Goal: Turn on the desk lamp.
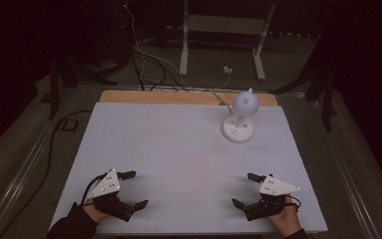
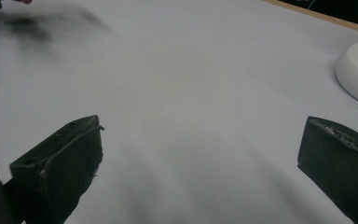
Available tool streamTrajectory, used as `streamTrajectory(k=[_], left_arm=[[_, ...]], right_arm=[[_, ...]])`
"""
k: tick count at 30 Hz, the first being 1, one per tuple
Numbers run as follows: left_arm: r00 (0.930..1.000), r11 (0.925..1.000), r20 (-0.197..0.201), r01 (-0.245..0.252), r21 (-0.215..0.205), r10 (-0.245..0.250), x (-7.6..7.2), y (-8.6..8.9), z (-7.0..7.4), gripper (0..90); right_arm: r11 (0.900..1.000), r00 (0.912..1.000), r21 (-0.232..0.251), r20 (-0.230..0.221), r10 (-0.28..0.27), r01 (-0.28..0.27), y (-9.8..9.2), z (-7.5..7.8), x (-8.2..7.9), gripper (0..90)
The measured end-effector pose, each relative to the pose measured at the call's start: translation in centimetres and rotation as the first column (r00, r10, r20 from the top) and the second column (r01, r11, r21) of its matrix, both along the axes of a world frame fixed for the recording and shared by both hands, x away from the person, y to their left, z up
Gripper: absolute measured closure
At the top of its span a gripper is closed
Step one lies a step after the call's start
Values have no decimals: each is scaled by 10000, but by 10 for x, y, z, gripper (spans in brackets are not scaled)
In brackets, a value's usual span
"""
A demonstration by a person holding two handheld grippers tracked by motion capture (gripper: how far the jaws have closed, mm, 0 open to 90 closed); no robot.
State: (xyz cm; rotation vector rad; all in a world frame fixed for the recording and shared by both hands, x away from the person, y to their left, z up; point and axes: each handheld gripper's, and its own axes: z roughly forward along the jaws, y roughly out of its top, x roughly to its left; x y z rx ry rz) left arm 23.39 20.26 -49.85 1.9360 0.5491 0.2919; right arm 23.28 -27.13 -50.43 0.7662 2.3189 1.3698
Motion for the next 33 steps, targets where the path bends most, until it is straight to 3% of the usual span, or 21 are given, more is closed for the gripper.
streamTrajectory(k=[8,14,18,30,33], left_arm=[[10000,9998,35,28,208,-28,0,-1,0,3],[10000,10000,39,23,67,-23,0,0,0,3],[10000,10000,41,2,33,-2,-1,1,1,3],[10000,10000,-20,-42,56,42,0,1,0,3],[10000,10000,-10,-34,-2,34,0,1,1,3]], right_arm=[[9995,9995,-204,-224,-227,222,0,0,2,0],[9981,9997,-564,-69,-249,244,2,-2,1,0],[9994,9997,-315,222,-111,118,4,-2,-1,0],[9934,9974,-1009,-532,490,-542,12,-1,-2,0],[9938,9952,-874,-763,618,-684,16,1,-3,0]])
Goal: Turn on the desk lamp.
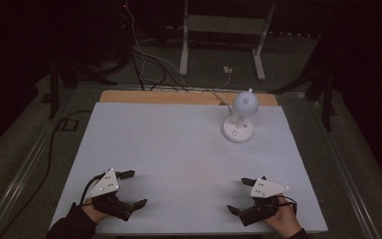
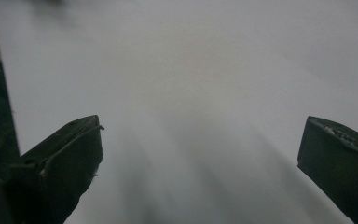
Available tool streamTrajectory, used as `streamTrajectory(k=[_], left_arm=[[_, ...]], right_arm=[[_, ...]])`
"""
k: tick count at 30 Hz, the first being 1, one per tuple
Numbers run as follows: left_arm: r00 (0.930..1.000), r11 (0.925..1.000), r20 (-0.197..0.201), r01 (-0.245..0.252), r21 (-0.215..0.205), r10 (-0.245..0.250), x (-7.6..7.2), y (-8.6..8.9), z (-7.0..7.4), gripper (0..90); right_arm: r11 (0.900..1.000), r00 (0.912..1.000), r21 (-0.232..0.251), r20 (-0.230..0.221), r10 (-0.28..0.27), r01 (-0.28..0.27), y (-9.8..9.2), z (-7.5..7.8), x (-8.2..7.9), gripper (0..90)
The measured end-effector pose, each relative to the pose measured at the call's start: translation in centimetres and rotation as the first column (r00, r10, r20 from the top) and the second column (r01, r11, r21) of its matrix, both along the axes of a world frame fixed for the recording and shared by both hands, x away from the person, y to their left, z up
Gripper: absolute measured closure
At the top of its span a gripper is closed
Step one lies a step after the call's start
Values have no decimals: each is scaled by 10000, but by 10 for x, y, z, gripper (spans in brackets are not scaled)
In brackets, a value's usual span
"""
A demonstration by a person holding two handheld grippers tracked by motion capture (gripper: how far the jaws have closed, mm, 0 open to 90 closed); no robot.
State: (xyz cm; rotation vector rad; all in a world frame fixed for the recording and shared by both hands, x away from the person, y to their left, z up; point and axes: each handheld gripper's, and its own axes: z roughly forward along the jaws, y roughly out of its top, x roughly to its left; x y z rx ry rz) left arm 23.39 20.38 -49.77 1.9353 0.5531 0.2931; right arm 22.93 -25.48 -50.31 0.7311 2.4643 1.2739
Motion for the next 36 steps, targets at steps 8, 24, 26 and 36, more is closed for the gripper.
streamTrajectory(k=[8,24,26,36], left_arm=[[10000,10000,-54,-12,12,12,0,-1,0,3],[10000,10000,-74,6,27,-6,-1,-1,-1,3],[10000,10000,-85,26,74,-26,-1,-1,-1,3],[9999,10000,-112,31,39,-31,-1,-1,-1,3]], right_arm=[[9999,10000,-98,38,59,-59,4,4,-1,0],[9999,9994,96,313,-110,107,5,24,4,5],[9998,9993,166,334,-143,137,4,26,6,0],[9988,9981,371,514,-344,325,0,37,18,0]])
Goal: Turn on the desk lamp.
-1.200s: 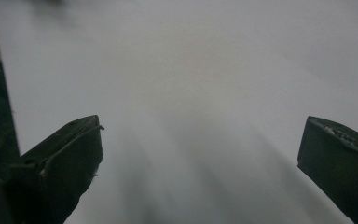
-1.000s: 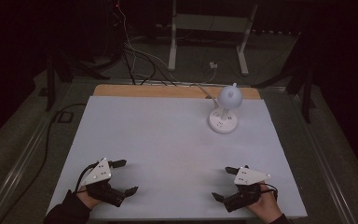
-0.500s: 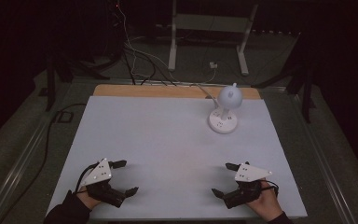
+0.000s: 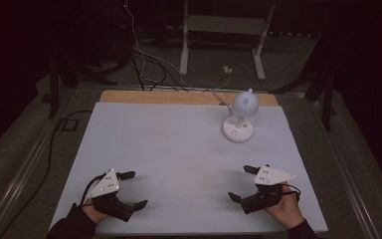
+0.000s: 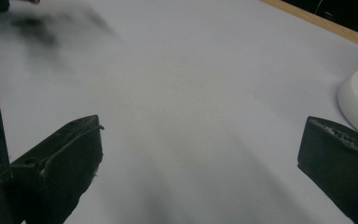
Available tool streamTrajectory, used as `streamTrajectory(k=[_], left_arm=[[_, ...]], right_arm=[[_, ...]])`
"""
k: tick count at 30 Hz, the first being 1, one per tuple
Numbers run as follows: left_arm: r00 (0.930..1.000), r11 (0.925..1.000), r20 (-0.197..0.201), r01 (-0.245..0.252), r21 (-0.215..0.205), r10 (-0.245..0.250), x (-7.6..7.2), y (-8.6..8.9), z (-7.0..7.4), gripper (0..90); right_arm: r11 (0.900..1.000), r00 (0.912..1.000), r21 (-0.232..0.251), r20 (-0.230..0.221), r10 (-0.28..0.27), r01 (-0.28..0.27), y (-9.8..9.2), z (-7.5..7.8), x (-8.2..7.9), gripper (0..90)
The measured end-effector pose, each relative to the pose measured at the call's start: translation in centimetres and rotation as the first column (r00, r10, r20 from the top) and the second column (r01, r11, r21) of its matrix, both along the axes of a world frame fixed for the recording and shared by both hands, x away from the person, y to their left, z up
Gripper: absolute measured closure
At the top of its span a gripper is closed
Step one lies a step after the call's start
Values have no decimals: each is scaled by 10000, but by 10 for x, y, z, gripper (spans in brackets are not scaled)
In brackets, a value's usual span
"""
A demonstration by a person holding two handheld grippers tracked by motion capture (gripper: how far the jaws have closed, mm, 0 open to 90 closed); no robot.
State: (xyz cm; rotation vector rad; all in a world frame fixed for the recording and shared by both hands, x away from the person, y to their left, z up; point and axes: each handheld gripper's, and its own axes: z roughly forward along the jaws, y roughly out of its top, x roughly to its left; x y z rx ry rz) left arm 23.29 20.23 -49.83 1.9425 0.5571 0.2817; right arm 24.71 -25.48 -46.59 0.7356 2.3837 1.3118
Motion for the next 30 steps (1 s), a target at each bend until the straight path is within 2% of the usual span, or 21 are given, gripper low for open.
streamTrajectory(k=[11,18,25,30], left_arm=[[10000,10000,-61,-9,-16,9,0,0,0,3],[10000,10000,-75,-7,0,7,0,0,0,3],[10000,10000,-56,-13,-1,13,-1,0,0,3],[9999,10000,-107,-39,-33,39,0,0,0,3]], right_arm=[[9996,9994,10,216,-280,280,-4,10,15,0],[9988,9985,205,318,-442,435,-6,20,27,0],[9965,9984,662,213,-532,517,-10,28,41,0],[9954,9978,738,233,-626,607,-11,31,49,0]])
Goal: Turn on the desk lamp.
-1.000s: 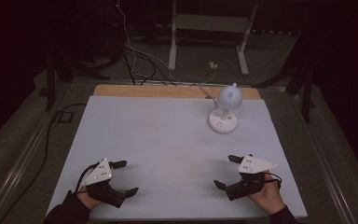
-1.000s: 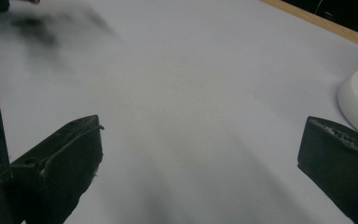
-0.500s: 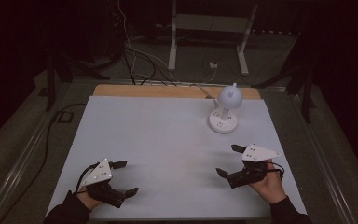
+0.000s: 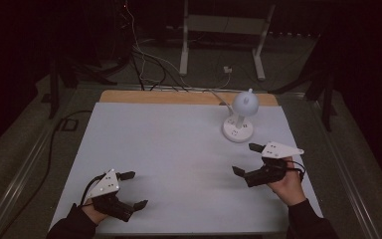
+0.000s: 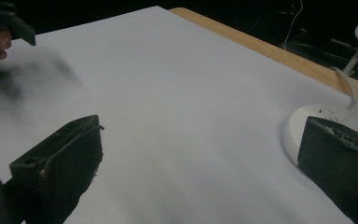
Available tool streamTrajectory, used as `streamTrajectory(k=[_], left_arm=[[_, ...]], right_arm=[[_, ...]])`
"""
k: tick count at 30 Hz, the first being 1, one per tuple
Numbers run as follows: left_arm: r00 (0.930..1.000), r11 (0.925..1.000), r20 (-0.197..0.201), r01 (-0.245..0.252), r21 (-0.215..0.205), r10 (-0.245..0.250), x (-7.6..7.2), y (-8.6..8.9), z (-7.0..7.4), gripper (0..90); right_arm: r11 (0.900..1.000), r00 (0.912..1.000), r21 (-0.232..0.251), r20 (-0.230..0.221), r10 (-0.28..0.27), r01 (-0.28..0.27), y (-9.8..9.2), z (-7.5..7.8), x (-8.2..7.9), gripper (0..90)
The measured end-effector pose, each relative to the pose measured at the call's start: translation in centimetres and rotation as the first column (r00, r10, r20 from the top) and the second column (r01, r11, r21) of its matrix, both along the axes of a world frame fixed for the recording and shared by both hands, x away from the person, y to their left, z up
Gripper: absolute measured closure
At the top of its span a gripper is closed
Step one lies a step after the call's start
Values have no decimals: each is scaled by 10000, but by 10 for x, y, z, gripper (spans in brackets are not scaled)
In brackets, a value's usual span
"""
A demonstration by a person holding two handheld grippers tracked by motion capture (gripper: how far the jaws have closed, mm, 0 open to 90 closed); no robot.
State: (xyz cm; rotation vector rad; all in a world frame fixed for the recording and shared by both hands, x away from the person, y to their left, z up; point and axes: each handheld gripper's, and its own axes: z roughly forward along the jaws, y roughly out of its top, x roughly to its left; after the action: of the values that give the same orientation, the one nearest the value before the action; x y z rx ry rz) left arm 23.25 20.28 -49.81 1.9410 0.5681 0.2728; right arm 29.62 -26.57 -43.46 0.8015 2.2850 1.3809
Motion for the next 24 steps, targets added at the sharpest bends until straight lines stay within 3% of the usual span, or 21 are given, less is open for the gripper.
streamTrajectory(k=[9,14,24], left_arm=[[10000,10000,12,-11,-43,11,0,1,0,3],[10000,10000,-7,-13,-50,13,0,1,0,3],[10000,10000,-42,-39,-60,38,0,1,0,3]], right_arm=[[9992,9992,97,-65,-386,386,-6,5,24,0],[9966,9967,356,-358,-727,740,-15,6,39,0],[9837,9850,866,-844,-1505,1577,-24,-3,67,0]])
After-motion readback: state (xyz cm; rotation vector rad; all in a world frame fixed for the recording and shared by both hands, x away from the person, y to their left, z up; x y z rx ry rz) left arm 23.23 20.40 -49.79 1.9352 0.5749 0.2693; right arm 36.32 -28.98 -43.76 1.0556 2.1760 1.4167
